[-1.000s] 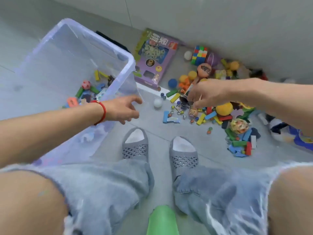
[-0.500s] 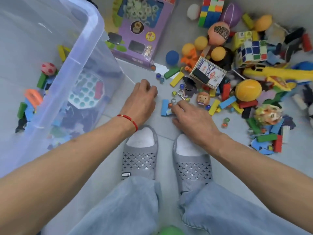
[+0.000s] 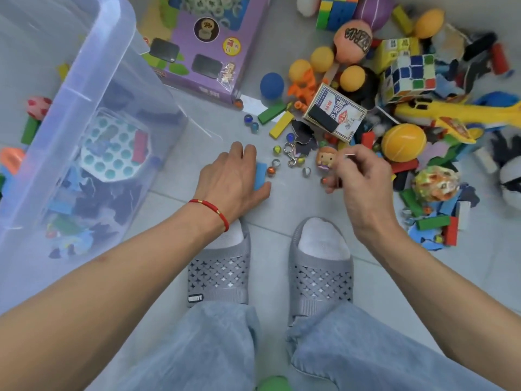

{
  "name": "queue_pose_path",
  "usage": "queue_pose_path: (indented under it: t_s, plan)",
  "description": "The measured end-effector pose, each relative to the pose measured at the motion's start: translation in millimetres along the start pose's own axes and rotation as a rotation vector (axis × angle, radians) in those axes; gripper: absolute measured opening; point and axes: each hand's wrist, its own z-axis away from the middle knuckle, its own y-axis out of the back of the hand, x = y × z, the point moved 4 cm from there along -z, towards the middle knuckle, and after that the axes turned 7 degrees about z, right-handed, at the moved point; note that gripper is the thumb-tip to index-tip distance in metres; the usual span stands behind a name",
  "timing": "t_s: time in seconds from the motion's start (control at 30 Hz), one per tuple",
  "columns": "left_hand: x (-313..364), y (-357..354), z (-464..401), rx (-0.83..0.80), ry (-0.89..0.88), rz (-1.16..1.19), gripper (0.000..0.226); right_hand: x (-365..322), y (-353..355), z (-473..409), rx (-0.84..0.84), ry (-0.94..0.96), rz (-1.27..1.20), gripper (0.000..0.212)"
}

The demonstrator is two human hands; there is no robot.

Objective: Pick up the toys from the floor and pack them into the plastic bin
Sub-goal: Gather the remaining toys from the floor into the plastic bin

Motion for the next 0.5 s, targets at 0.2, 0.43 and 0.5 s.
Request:
queue_pose_path:
  t_s: [0.2, 0.43, 0.5]
  plan:
    - [-6.8, 4.7, -0.6, 0.006, 0.091, 0.140, 0.030, 5.3, 13.3, -23.6, 0.037, 0.215, 0.626, 0.008]
    - [-23.3, 18.0, 10.0, 0.083, 0.400, 0.847, 0.024, 10.8, -12.8, -25.9, -0.032, 0.390, 1.030, 0.032]
    - [-18.5, 12.6, 12.9, -0.020, 0.449, 1.101, 0.027, 7.3, -9.0, -25.0, 0.006, 0.415, 0.932, 0.028]
